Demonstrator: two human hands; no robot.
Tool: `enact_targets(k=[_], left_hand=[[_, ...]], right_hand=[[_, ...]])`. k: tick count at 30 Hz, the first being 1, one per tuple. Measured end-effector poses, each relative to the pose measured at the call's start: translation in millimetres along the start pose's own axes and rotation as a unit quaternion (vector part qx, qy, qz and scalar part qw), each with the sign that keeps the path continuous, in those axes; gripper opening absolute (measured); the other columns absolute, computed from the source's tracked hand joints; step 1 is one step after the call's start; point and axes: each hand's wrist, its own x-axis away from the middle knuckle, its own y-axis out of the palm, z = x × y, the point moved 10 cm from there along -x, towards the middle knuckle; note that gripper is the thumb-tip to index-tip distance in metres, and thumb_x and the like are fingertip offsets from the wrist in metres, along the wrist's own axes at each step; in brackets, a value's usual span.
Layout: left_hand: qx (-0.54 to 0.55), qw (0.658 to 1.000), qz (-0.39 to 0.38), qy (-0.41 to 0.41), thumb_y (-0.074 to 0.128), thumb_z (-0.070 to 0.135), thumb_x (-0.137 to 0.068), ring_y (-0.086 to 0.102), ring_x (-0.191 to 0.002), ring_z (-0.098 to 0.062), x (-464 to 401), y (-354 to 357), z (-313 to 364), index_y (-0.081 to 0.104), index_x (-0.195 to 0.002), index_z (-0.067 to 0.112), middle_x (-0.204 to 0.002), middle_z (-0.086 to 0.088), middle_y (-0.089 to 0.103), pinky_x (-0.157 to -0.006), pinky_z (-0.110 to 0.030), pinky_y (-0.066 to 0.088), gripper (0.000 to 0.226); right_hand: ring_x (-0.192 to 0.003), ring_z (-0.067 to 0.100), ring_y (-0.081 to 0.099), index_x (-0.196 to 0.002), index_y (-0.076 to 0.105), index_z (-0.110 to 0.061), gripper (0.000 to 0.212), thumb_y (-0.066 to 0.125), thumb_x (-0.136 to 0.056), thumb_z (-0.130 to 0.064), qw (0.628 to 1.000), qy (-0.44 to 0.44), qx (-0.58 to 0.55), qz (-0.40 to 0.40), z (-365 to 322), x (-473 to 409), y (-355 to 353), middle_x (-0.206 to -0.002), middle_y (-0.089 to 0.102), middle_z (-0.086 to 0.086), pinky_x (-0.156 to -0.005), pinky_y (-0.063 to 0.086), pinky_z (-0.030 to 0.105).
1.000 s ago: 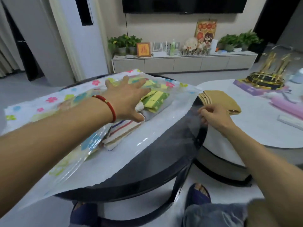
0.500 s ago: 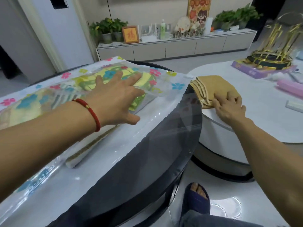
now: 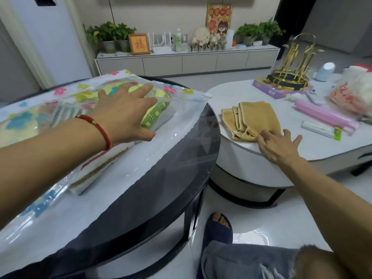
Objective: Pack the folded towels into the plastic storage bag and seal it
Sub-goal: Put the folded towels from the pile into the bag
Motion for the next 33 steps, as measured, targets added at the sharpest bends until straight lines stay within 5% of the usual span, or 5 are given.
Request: enact_targets(k=[5,16,21,27,33], left_hand=[[0.0,1.0,0.001,-0.003,0.068,0.06,-0.073,0.017,-0.147,-0.036,10.9,1.8,-4.0,0.033,-0.149,0.035,-0.166,0.003,0.006,-0.101,-0.073,0.032,0.087],[-0.026,1.0,0.004,-0.017,0.059,0.072,-0.067,0.022,-0.144,-0.038,20.5,6.7,-9.3,0.035,-0.146,0.041,-0.165,0.001,0.009,-0.101,-0.068,0.036,0.088],[-0.029,0.997,0.0,-0.073,0.061,0.068,-0.071,0.029,-0.138,-0.042,44.2,3.9,-27.0,0.039,-0.141,0.041,-0.16,-0.012,0.02,-0.1,-0.067,0.037,0.079],[-0.048,0.99,-0.047,-0.123,0.06,0.073,-0.068,0.034,-0.132,-0.044,86.5,0.1,-62.3,0.046,-0.134,0.04,-0.148,-0.008,0.036,-0.095,-0.072,0.038,0.075],[-0.053,0.983,-0.095,-0.146,0.069,0.066,-0.07,0.023,-0.139,-0.045,105.6,-22.9,-96.6,0.03,-0.147,0.033,-0.165,0.011,0.008,-0.093,-0.083,0.028,0.092]], right_hand=[[-0.107,0.047,0.057,-0.112,0.06,-0.007,0.029,0.046,-0.102,-0.031,0.977,0.056,-0.168,0.117,15.9,-17.9,-27.0,-0.119,0.059,0.023,-0.095,0.046,0.054],[-0.106,0.034,0.056,-0.132,0.045,-0.026,0.063,0.078,-0.079,-0.014,0.906,0.17,-0.385,0.034,8.3,-54.0,-13.0,-0.119,0.055,0.012,-0.091,0.053,0.046],[-0.101,0.031,0.067,-0.142,0.052,-0.021,0.061,0.065,-0.087,0.0,0.771,0.178,-0.612,-0.007,9.4,-25.6,-14.3,-0.127,0.057,0.017,-0.073,0.06,0.037],[-0.081,0.024,0.067,-0.146,0.053,-0.02,0.056,0.044,-0.095,0.0,0.581,0.091,-0.8,-0.115,-16.8,45.3,-53.9,-0.131,0.057,0.017,-0.055,0.062,0.027],[-0.09,0.024,0.073,-0.129,0.074,-0.024,0.047,0.061,-0.084,-0.029,0.592,-0.108,-0.747,-0.282,-119.3,125.4,-105.2,-0.148,0.058,0.013,-0.063,0.061,0.037]])
